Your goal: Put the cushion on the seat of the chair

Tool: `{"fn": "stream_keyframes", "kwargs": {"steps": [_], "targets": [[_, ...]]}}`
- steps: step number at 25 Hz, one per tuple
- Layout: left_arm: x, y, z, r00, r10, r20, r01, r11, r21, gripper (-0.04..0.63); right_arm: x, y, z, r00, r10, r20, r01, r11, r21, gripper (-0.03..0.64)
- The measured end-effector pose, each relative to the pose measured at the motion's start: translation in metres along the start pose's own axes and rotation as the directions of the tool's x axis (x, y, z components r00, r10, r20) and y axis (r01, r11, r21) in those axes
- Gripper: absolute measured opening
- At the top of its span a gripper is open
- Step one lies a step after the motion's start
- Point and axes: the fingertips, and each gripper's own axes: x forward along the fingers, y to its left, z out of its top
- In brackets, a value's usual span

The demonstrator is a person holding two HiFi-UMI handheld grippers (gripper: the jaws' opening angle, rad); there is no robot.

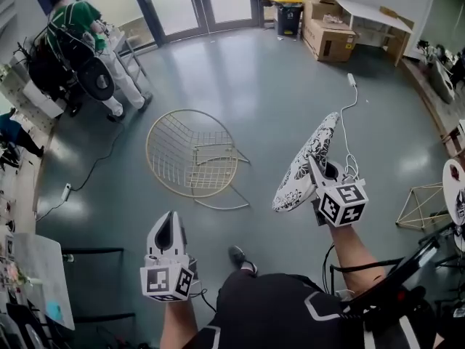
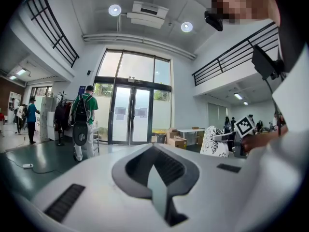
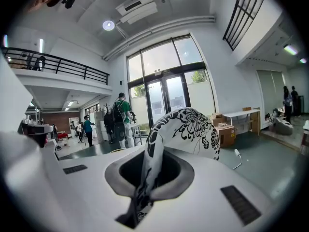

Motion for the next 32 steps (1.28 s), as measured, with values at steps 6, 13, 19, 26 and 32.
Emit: {"fn": "stream_keyframes", "kwargs": {"steps": [6, 13, 19, 26, 32], "targets": [[0.022, 0.057, -0.002, 1.000, 0.017, 0.015, -0.016, 0.999, -0.050, 0.008, 0.048, 0.022, -0.001, 0.999, -0.027, -0.042, 0.027, 1.000, -0.008, 0.020], [0.040, 0.107, -0.006, 0.999, -0.023, 0.031, 0.025, 0.998, -0.053, 0.008, 0.103, 0.041, -0.008, 0.994, -0.064, -0.093, 0.061, 0.998, -0.034, 0.020], [0.056, 0.132, -0.023, 1.000, -0.003, 0.011, 0.004, 0.998, -0.057, 0.008, 0.149, 0.042, -0.033, 0.988, -0.063, -0.143, 0.060, 0.998, -0.028, 0.020], [0.076, 0.139, -0.037, 1.000, 0.003, -0.026, -0.004, 0.999, -0.033, 0.008, 0.196, 0.038, -0.067, 0.982, -0.023, -0.189, 0.015, 0.999, -0.042, 0.020], [0.109, 0.158, -0.047, 0.996, 0.059, -0.069, -0.061, 0.998, -0.028, 0.008, 0.247, 0.031, -0.108, 0.963, 0.004, -0.269, -0.008, 1.000, -0.017, 0.020]]}}
